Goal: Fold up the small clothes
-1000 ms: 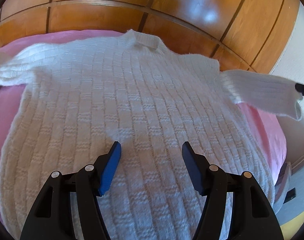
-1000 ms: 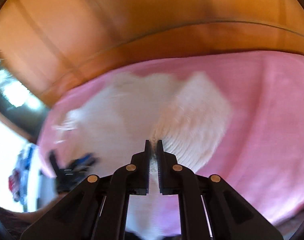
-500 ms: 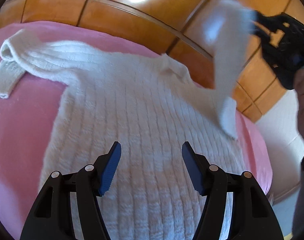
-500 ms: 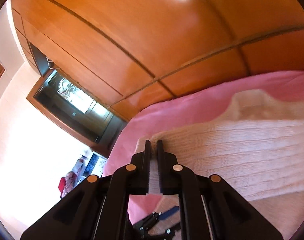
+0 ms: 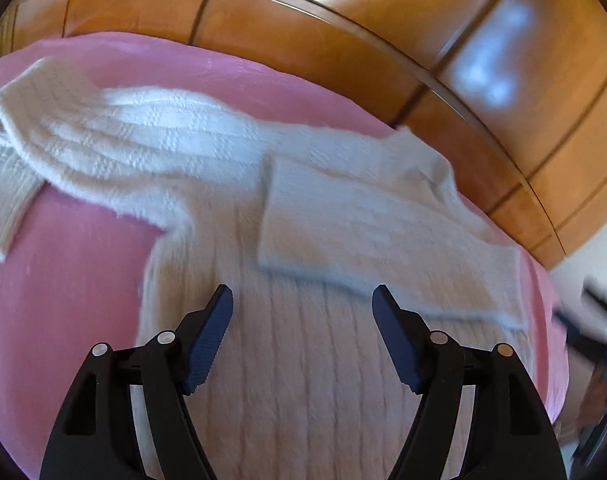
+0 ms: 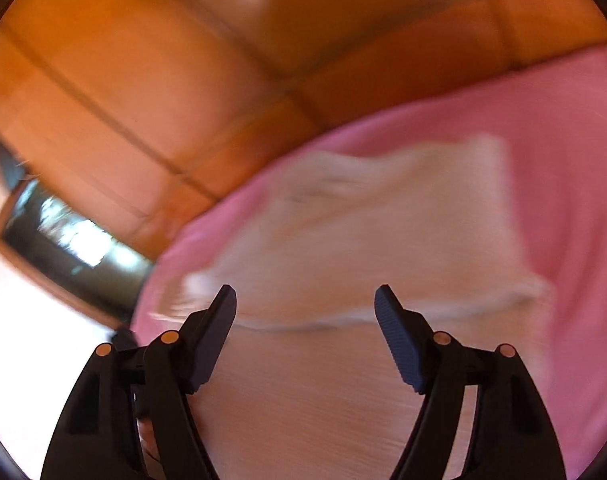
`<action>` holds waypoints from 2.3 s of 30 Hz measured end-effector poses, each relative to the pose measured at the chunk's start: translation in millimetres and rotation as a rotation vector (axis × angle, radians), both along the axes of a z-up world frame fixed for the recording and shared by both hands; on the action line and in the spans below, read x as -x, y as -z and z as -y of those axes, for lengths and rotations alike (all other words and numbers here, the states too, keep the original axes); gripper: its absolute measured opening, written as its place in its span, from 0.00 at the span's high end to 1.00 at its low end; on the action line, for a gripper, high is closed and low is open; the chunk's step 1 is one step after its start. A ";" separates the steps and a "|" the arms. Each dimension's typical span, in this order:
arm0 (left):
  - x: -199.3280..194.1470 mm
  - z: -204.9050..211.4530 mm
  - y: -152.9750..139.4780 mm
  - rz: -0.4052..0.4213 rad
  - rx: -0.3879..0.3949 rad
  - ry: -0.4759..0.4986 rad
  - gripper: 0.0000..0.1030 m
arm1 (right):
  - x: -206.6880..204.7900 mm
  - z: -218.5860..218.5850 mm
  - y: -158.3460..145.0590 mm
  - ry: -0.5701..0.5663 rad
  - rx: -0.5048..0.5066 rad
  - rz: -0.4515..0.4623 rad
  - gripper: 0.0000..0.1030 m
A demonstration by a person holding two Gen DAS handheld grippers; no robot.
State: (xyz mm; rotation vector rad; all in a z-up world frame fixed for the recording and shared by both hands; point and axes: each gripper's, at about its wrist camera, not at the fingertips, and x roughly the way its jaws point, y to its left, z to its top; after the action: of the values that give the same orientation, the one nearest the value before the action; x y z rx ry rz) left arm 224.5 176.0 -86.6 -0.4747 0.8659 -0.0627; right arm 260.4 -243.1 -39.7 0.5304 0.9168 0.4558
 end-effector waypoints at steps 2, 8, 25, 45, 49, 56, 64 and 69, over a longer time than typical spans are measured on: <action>-11.8 -3.3 0.0 -0.006 -0.005 -0.017 0.31 | 3.8 20.6 9.2 0.035 0.019 -0.021 0.30; -53.1 7.4 5.1 -0.044 -0.050 0.021 0.65 | -15.9 17.3 20.8 0.072 0.042 -0.006 0.30; -50.3 -20.2 2.6 -0.024 -0.112 -0.036 0.56 | -46.8 -31.7 72.3 0.134 0.547 0.109 0.21; 67.0 -210.9 -19.9 0.025 0.296 -0.576 0.52 | -50.1 -58.5 71.0 0.136 0.581 0.114 0.16; 76.5 -211.7 -0.1 -0.108 0.280 -0.666 0.52 | -50.8 -59.2 70.7 0.136 0.575 0.115 0.15; 51.7 -211.0 12.1 -0.077 0.236 -0.702 0.66 | -49.7 -57.8 70.2 0.135 0.563 0.118 0.15; 42.3 -267.0 -56.4 -0.028 0.059 -0.719 0.93 | -49.5 -53.3 70.0 0.127 0.534 0.120 0.12; 47.2 -270.0 -152.6 0.124 0.045 -0.645 0.93 | -47.5 -50.5 69.7 0.127 0.524 0.124 0.11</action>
State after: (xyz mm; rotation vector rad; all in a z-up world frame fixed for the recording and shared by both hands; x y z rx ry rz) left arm 177.3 446.0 66.0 -0.7648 0.5591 0.4765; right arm 307.8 -192.5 -109.5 0.0786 0.8365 0.1197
